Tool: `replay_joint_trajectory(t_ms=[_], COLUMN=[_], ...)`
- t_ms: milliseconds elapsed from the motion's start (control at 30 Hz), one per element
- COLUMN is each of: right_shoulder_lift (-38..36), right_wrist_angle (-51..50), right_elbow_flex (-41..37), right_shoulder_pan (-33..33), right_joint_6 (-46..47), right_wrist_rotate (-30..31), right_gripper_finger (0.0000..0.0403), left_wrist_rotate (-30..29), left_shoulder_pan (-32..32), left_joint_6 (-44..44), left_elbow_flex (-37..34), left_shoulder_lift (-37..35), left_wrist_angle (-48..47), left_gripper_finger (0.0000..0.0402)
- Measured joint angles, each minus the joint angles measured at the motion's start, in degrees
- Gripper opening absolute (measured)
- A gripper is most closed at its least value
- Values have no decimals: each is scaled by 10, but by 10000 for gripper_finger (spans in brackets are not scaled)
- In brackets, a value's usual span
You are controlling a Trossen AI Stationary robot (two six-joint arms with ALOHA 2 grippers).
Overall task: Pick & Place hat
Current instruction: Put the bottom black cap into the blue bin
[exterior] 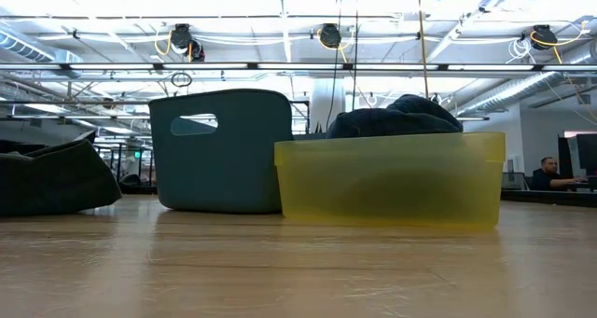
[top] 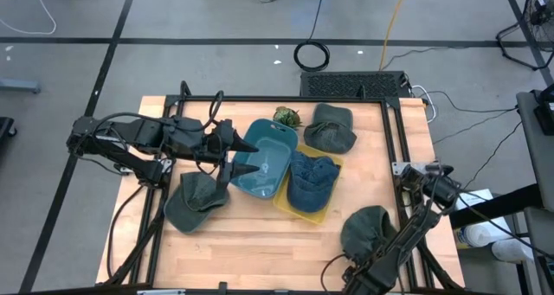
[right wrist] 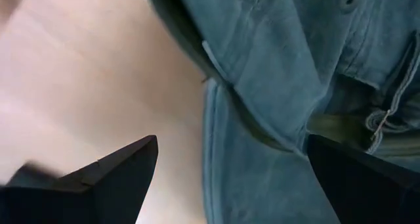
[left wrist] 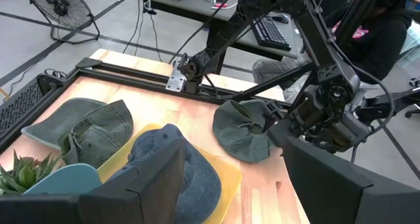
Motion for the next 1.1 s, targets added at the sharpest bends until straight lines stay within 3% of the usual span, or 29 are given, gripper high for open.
replay_joint_trajectory(t_ms=[300, 433, 633, 1033, 1100], right_shoulder_lift=[23, 23, 25, 25, 24], right_wrist_angle=[-23, -21, -14, -22, -25], right_elbow_flex=[2, 2, 0, -2, -1], right_shoulder_pan=[0, 0, 0, 0, 0], right_joint_6=[1, 13, 24, 57, 49], right_wrist_rotate=[1, 0, -1, 1, 1], right_gripper_finger=[378, 351, 260, 28, 14], left_wrist_rotate=[0, 0, 0, 0, 0], left_shoulder_pan=[0, 0, 0, 0, 0], left_joint_6=[0, 0, 0, 0, 0], left_elbow_flex=[0, 0, 0, 0, 0], left_shoulder_lift=[0, 0, 0, 0, 0], left_wrist_angle=[0, 0, 0, 0, 0], left_gripper_finger=[269, 269, 269, 269, 269])
